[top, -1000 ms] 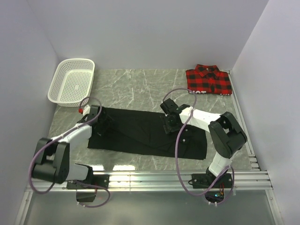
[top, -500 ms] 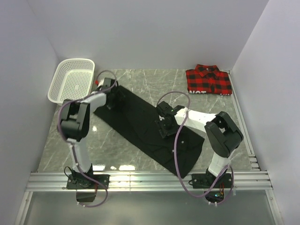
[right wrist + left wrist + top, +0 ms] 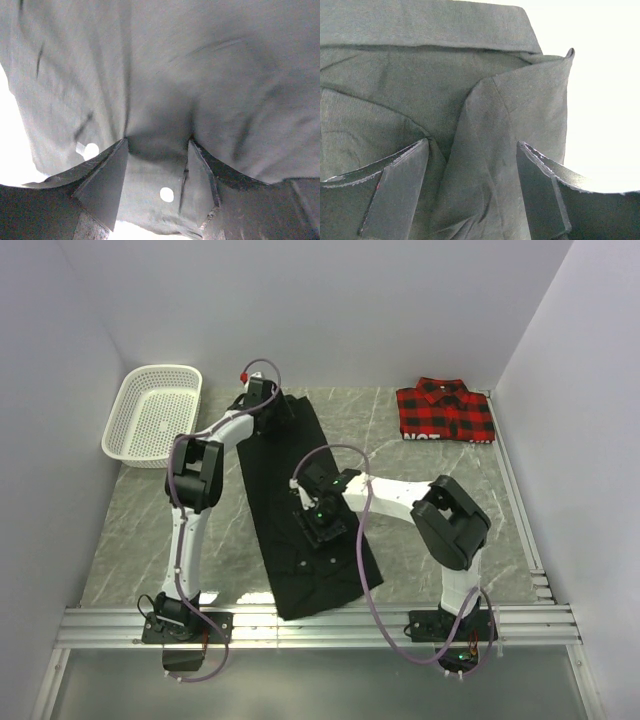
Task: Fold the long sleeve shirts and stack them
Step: Fold the shirt
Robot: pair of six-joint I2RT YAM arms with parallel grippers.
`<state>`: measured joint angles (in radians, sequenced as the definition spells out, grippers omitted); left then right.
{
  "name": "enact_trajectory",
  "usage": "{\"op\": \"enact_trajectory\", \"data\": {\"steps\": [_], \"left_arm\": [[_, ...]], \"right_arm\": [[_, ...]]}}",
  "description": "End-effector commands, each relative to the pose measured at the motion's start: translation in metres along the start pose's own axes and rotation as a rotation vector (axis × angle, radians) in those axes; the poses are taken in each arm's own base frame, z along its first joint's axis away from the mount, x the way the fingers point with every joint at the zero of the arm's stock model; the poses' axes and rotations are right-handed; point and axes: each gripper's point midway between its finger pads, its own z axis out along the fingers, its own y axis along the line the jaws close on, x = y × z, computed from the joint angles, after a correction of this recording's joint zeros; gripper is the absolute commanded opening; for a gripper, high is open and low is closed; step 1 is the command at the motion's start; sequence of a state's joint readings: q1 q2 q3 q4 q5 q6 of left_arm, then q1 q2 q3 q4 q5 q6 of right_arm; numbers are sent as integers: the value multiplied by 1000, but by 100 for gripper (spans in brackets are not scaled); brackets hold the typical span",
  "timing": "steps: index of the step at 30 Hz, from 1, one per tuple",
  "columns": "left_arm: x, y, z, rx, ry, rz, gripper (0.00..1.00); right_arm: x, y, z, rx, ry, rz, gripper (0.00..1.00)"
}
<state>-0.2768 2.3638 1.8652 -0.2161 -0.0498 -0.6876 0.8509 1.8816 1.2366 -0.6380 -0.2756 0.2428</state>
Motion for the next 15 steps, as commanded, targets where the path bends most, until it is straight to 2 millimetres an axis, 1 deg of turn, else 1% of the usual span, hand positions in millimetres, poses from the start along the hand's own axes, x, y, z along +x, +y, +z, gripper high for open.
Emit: {"op": "enact_trajectory", "data": {"steps": [1, 2, 3, 5, 6, 8, 9, 10, 11, 12, 13, 14, 15], "left_arm": [[-5, -19, 23, 91, -7, 48, 78], [-2, -21, 30, 103, -6, 49, 78], [-7, -28, 30, 130, -16, 51, 78], [-8, -32, 35, 158, -28, 54, 78], [-14, -38, 36, 181, -50, 56, 78], [-16, -45, 35, 217, -59, 65, 78], [-20, -51, 33, 241, -69, 71, 79], [-22, -54, 30, 254, -72, 78, 80], [-32, -62, 19, 273, -93, 93, 80], [-33, -62, 14, 275, -94, 98, 81], [-39, -66, 7, 284, -111, 103, 85], [-56, -76, -13, 306, -147, 114, 87], [-57, -76, -20, 302, -149, 118, 91]], "right_arm": [[-6, 39, 1, -127, 29, -36, 59], [-7, 44, 2, -132, 28, -43, 58], [-10, 46, 3, -135, 21, -38, 58], [-15, 50, 2, -147, 4, -35, 58], [-20, 51, 1, -153, -14, -34, 58], [-24, 50, -1, -135, -36, -36, 59], [-29, 50, -9, -126, -70, -39, 59], [-33, 46, -12, -99, -98, -38, 59], [-37, 47, -18, -94, -124, -46, 59], [-44, 48, -32, -96, -174, -48, 59], [-48, 44, -38, -76, -203, -45, 60], [-53, 44, -46, -71, -235, -46, 61], [-58, 44, -61, -73, -284, -37, 61]]}}
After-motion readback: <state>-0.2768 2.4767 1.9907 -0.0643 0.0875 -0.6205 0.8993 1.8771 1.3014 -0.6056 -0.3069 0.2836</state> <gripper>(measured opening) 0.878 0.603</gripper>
